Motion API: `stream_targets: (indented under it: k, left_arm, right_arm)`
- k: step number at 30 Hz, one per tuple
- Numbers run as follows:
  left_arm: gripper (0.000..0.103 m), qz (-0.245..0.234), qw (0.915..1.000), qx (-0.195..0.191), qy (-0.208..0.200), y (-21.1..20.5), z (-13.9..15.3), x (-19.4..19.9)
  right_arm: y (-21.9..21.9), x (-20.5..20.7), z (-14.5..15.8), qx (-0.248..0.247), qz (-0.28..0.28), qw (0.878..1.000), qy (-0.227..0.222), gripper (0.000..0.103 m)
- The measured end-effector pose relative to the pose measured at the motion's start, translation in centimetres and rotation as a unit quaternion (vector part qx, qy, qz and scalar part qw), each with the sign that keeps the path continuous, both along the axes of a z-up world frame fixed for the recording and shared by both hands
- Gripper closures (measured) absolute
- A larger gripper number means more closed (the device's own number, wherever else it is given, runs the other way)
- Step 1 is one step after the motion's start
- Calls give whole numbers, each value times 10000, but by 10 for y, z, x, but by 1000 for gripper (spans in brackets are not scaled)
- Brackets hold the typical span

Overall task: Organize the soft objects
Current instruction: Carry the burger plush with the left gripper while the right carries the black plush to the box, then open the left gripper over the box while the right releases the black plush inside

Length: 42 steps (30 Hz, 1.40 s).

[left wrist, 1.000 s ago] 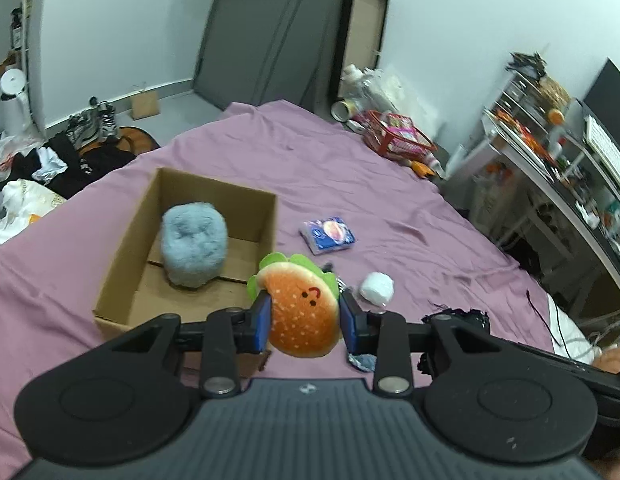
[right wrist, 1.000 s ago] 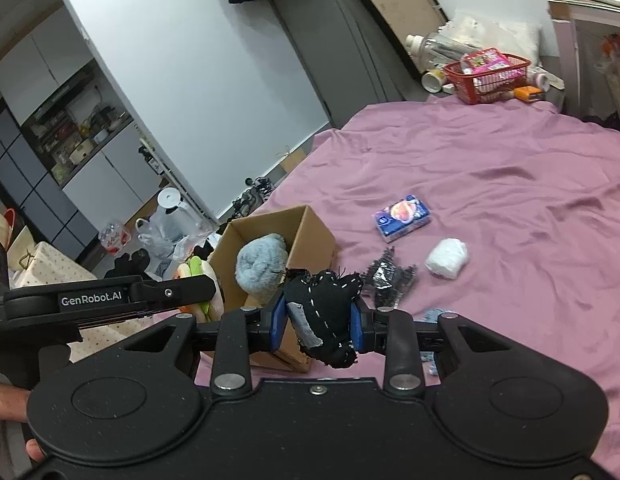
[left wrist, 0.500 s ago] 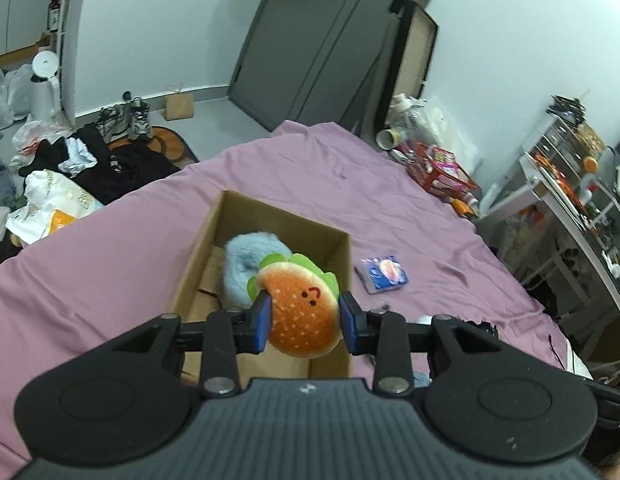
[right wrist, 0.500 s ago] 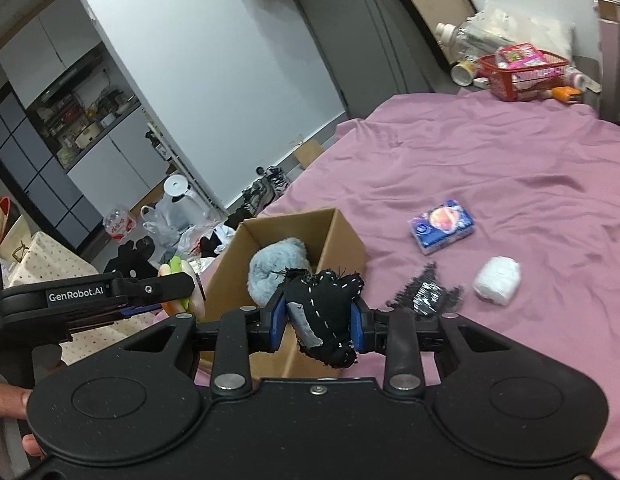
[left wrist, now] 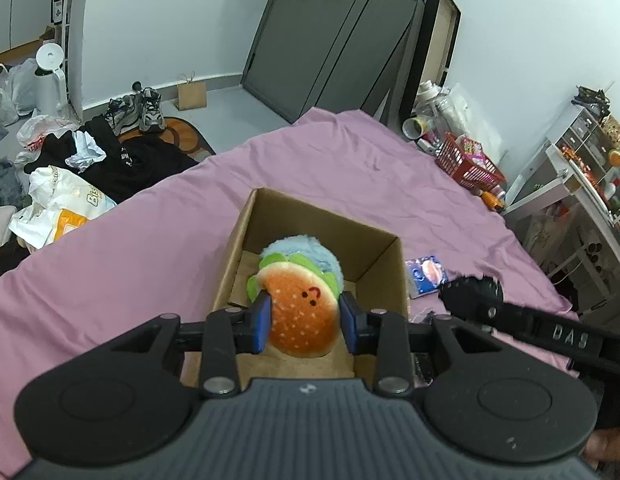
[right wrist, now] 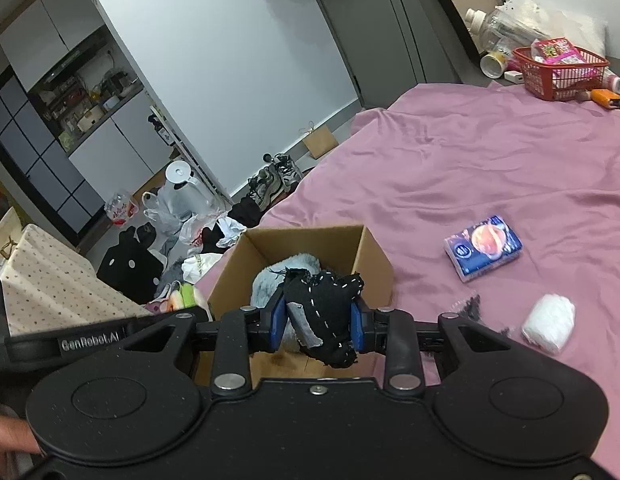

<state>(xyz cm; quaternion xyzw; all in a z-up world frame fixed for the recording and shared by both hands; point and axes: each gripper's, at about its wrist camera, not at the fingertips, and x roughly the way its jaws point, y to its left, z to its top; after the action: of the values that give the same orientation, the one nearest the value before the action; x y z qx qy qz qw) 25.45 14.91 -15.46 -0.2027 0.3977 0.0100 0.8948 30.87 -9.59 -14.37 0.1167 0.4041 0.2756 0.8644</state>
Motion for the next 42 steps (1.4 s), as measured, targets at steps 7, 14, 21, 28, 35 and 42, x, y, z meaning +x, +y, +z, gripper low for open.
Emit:
stream_targets:
  k: [7,14,21,28,35,42]
  left_arm:
    - [65,25,9999,44,147,6,-8,7]
    - [52,193,9994,39,279,10,-8,9]
    - [32,322,9987,46,402,9,-2,8]
    - [30,360,9993,74,94,-1,12,2]
    - [30,324,9994,43,-71,-18,22,1]
    - [22,197,9993,165,-255,-43,34,-1]
  right_arm:
    - [15,17,-3,-57,-12,10000,32,72]
    - [26,31,2,116,5,9999,-80,58]
    - [28,40,3,89,64,9999,-75,48]
    - [9,34,15,56,-47,9999,-70,26]
    - [-30,18,33,-79,-225,9996,-154,10]
    - [-71,4,48,-248,-432,9985,-232,3]
